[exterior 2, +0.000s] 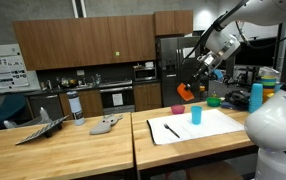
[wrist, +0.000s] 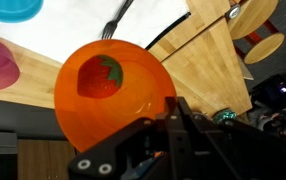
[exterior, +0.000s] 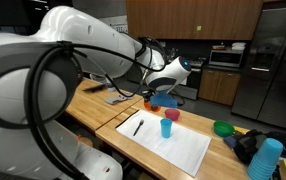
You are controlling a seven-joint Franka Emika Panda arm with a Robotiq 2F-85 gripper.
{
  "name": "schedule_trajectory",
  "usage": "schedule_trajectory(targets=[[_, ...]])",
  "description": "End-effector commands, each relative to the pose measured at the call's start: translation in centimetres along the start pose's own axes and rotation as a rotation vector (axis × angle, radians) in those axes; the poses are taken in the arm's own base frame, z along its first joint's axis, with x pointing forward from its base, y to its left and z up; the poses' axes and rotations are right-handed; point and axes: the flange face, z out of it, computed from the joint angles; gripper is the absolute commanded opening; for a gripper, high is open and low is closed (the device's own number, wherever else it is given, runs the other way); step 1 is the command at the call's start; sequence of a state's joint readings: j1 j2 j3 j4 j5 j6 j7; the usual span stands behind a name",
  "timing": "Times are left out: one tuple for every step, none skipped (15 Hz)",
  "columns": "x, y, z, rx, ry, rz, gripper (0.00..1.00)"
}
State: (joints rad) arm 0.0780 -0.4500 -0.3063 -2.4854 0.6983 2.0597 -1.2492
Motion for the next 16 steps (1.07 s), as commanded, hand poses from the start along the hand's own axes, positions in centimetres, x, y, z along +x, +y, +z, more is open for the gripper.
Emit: schedule_trajectory(targets=[[-0.2, 1.4, -0.7, 0.008, 0.011, 0.006, 0.01], [-0.4, 1.8, -0.8, 0.008, 0.008, 0.007, 0.01], [-0.6, 1.8, -0.8, 0.005, 0.008, 0.009, 0.01], [-0.8, 2.0, -0.9, 0.004, 0.007, 0.010, 0.01], [-1.0, 2.3, -1.1, 0.005, 0.008, 0.009, 0.01], [-1.2, 2.4, -1.0, 0.006, 0.009, 0.008, 0.01], [-1.4, 2.4, -1.0, 0.007, 0.010, 0.008, 0.01], [-1.4, 2.7, -1.0, 0.008, 0.009, 0.003, 0.01], [-1.4, 2.6, -0.9, 0.008, 0.010, -0.002, 0.01], [-1.5, 2.6, -0.6, 0.006, 0.014, -0.003, 0.01], [-1.4, 2.8, -0.7, 0.012, 0.018, -0.008, 0.01], [-1.4, 2.8, -0.5, 0.014, 0.020, -0.013, 0.01], [-1.5, 2.8, -0.2, 0.017, 0.026, -0.014, 0.01], [-1.5, 3.0, -0.1, 0.021, 0.031, -0.020, 0.01], [-1.6, 3.2, 0.0, 0.023, 0.032, -0.024, 0.01], [-1.7, 3.2, 0.3, 0.024, 0.037, -0.027, 0.01]])
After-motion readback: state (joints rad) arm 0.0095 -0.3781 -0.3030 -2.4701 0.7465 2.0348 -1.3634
